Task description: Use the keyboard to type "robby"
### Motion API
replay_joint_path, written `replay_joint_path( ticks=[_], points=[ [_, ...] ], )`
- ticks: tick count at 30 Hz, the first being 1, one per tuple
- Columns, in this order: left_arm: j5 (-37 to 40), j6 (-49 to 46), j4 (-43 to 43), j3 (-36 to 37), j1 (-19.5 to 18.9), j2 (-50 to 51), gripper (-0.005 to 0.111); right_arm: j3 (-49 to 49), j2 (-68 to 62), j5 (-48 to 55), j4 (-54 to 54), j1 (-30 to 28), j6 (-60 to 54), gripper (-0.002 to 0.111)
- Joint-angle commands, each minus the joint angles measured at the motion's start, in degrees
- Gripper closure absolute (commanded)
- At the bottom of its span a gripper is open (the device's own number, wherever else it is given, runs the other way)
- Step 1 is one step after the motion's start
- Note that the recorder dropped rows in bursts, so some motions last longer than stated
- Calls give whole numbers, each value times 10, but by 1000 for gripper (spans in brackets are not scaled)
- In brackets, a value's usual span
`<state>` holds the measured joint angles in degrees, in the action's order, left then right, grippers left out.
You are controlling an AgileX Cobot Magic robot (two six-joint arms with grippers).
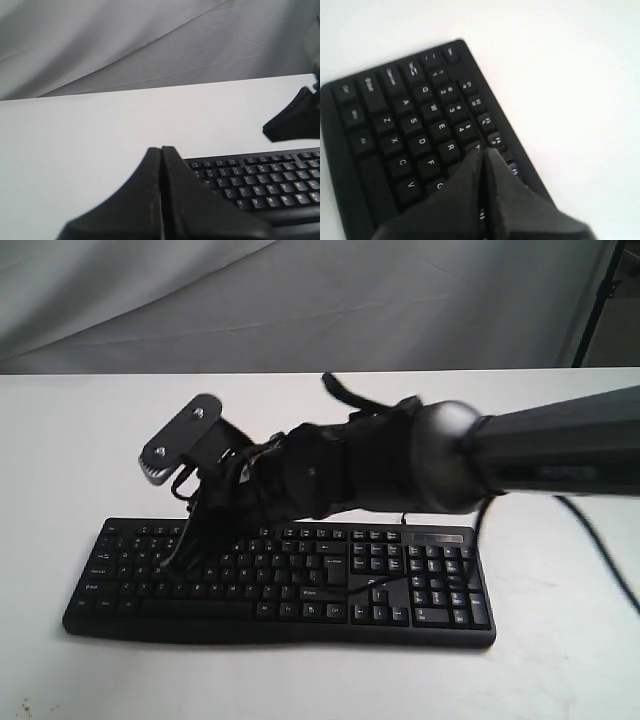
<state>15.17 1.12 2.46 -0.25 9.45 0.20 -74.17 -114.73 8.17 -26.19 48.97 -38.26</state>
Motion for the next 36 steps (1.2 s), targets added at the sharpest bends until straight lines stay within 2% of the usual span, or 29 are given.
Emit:
replay_joint_path(
  ticks=[1, 9, 16, 20, 27, 32, 36],
  points=[
    [-4, 2, 3, 2, 4, -2, 107, 90, 122, -31, 5, -23, 4, 108],
    [-4, 2, 3, 2, 4, -2, 107, 329, 419, -77, -1, -75, 47, 108],
    [-4, 2, 3, 2, 4, -2, 107, 481, 592, -186, -131, -84, 68, 108],
    [-4, 2, 3, 2, 4, -2, 107, 514, 630, -220, -134, -84, 68, 108],
    [-4, 2, 3, 2, 4, -2, 107, 517, 643, -237, -148, -84, 68, 108],
    [-4, 2, 3, 2, 4, -2, 107, 538, 715, -241, -183, -86, 65, 108],
    [-4, 2, 3, 2, 4, -2, 107, 581, 770, -226, -175, -138, 64, 108]
  ],
)
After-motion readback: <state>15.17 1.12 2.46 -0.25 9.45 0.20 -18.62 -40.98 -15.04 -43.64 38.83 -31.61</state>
